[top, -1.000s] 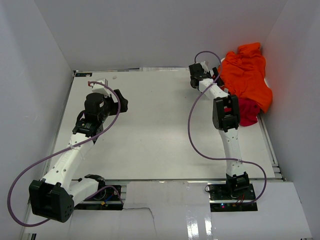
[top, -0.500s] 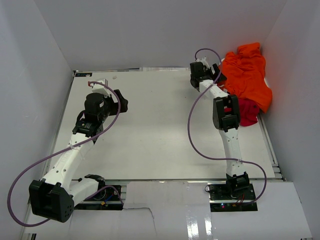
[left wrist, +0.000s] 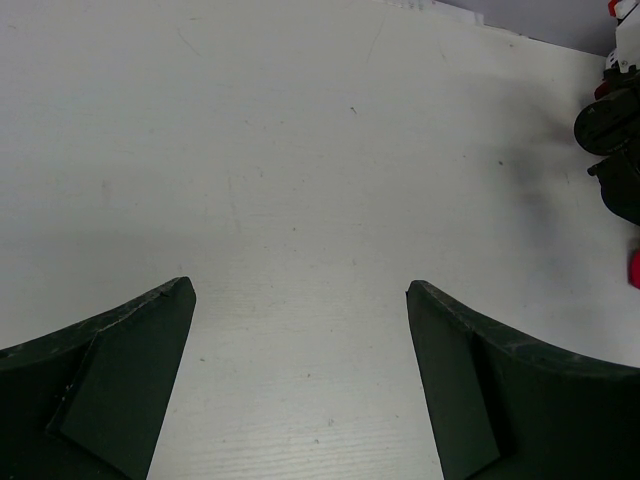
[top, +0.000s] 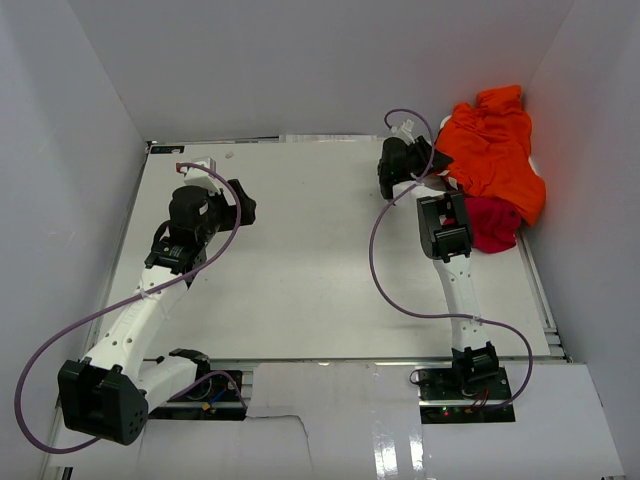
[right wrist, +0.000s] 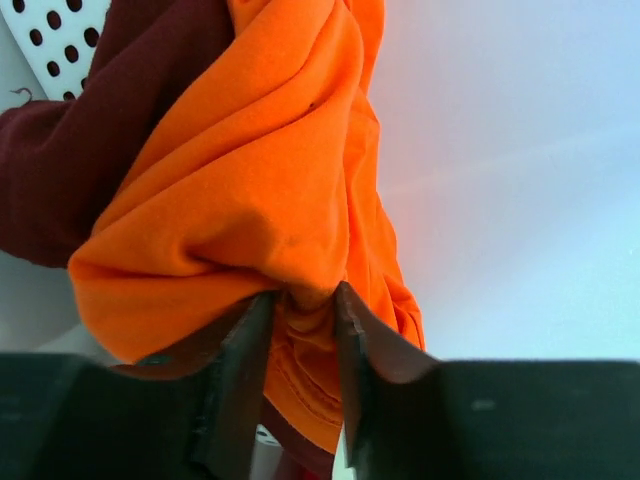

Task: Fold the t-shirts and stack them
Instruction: Grab crumpled tshirt from bin with the right arm, then move the tshirt to the center of the board, then flatten out the tshirt

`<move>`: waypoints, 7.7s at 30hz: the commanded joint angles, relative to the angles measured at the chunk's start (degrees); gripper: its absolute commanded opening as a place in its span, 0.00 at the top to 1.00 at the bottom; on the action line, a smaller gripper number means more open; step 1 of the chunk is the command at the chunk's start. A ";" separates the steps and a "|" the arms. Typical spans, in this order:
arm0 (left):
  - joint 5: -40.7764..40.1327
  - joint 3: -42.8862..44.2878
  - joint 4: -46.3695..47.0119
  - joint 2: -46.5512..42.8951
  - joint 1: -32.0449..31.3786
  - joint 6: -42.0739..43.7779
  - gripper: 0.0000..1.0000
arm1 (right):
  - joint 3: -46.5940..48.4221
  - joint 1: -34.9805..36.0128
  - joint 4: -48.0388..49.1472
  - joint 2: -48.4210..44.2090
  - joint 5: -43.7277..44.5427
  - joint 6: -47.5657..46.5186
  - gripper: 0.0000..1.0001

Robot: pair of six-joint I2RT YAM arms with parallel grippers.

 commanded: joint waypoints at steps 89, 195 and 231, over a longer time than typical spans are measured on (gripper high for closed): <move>2.50 0.96 1.14 -0.24 0.20 -1.61 0.02 | -37.15 3.36 -94.84 -81.46 -73.42 85.39 0.92; 8.91 1.57 1.57 2.74 0.11 -0.99 0.02 | -7.03 1.34 -92.56 -59.75 -63.66 69.14 0.92; 62.64 17.47 18.36 32.71 -5.94 24.91 0.02 | 5.72 -12.29 -91.78 -55.98 -77.19 68.69 0.92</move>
